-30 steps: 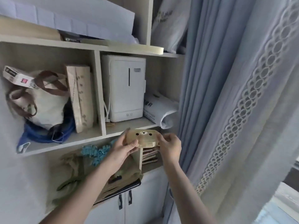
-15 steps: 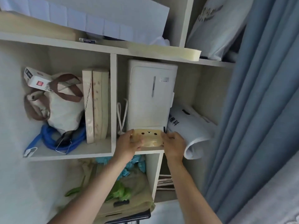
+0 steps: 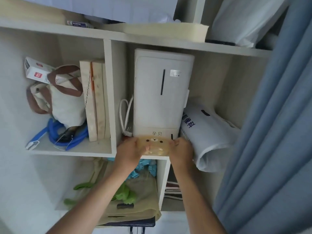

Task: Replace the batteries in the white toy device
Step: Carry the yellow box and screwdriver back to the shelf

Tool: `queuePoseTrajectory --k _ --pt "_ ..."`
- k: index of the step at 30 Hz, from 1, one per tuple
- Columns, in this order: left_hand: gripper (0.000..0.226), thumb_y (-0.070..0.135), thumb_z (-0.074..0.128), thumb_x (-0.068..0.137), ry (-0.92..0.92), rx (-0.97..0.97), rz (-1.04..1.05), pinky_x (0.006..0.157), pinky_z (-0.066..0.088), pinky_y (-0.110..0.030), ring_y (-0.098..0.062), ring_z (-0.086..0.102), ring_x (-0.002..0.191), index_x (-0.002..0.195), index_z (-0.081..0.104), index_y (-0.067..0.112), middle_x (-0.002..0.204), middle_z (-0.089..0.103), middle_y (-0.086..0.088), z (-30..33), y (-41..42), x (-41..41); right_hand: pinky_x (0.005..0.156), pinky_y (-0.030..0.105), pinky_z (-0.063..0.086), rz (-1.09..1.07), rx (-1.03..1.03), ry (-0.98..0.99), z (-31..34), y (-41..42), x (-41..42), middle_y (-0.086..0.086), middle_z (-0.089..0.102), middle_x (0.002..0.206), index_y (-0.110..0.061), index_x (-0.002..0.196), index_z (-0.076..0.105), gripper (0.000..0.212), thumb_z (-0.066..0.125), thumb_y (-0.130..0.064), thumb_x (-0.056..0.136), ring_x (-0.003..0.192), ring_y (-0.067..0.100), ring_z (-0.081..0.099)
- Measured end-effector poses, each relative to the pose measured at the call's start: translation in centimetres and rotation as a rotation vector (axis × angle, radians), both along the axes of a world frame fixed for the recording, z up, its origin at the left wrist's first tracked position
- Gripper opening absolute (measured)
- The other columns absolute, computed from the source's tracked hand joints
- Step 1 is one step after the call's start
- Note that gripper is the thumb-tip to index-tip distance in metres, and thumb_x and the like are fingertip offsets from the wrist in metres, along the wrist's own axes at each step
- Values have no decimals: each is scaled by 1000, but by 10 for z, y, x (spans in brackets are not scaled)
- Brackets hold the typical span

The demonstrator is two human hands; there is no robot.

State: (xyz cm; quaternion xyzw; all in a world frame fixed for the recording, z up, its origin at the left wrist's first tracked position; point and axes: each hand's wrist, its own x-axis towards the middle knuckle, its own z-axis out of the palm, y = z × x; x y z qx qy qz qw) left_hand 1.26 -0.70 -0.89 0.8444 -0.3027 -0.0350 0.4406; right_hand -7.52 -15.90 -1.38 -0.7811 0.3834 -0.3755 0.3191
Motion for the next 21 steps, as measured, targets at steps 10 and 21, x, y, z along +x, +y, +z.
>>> queuePoseTrajectory --k 10,21 --pt "54 33 76 85 -142 -88 41 109 43 -40 -23 57 124 134 62 15 128 64 -5 0 -4 -9 60 25 38 -98 -104 229 -18 -13 15 9 74 81 -7 82 72 19 55 -11 90 65 16 50" --pt "61 37 71 89 -83 -77 25 112 40 -41 -22 52 128 144 52 19 133 59 -3 -5 0 -1 43 21 23 -57 -118 271 -4 0 0 3 56 66 -9 71 59 24 52 -7 94 64 20 49"
